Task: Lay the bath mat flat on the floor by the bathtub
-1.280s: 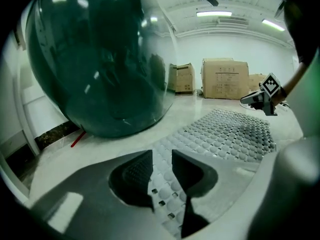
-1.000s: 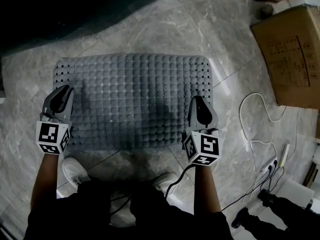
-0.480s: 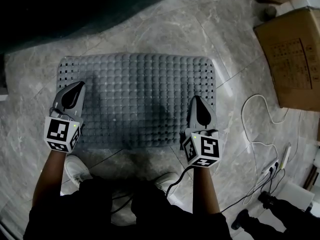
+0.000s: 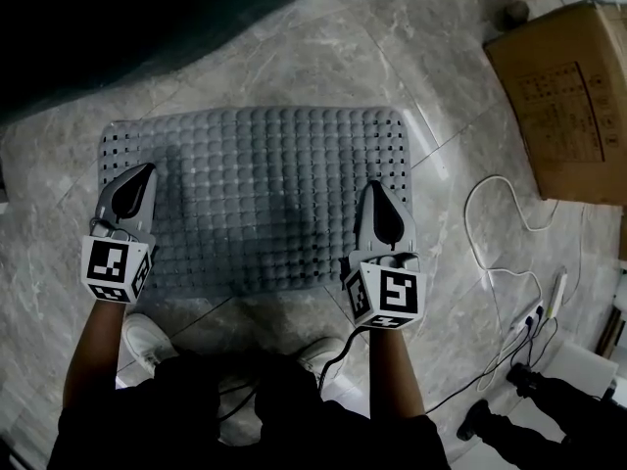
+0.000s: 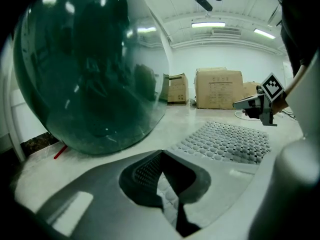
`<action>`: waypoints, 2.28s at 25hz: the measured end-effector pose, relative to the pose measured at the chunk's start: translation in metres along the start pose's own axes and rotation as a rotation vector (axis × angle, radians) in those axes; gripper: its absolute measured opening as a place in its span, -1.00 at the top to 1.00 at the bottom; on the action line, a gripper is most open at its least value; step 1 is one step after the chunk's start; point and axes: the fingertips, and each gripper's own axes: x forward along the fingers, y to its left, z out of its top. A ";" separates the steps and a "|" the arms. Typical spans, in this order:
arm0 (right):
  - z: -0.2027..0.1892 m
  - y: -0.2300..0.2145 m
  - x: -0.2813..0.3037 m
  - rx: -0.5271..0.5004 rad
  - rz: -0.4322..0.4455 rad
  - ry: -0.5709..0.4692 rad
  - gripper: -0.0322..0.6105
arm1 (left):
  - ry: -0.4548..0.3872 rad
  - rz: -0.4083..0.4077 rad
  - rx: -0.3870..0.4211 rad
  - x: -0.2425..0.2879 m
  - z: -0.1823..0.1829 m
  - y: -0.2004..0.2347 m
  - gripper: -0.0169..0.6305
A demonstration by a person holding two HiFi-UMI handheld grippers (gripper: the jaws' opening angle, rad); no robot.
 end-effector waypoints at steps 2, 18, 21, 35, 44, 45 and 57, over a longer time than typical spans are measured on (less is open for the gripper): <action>0.005 0.001 0.000 -0.006 0.000 -0.012 0.82 | -0.002 -0.013 0.013 0.003 0.003 -0.003 0.95; 0.043 0.008 0.006 -0.028 0.006 -0.068 0.82 | -0.038 -0.031 0.085 0.005 0.040 -0.010 0.95; 0.056 0.007 0.001 -0.021 0.002 -0.072 0.83 | -0.043 -0.035 0.103 -0.001 0.052 -0.012 0.95; 0.178 0.004 -0.063 0.016 -0.032 -0.046 0.83 | -0.085 0.025 0.048 -0.075 0.184 -0.005 0.95; 0.267 0.009 -0.104 0.027 -0.033 -0.015 0.83 | -0.116 -0.007 0.026 -0.121 0.273 -0.009 0.95; 0.278 0.011 -0.109 0.031 -0.029 -0.019 0.83 | -0.113 -0.008 0.019 -0.126 0.284 -0.009 0.95; 0.411 0.027 -0.162 -0.025 0.014 -0.065 0.83 | -0.088 0.060 -0.090 -0.192 0.407 -0.002 0.95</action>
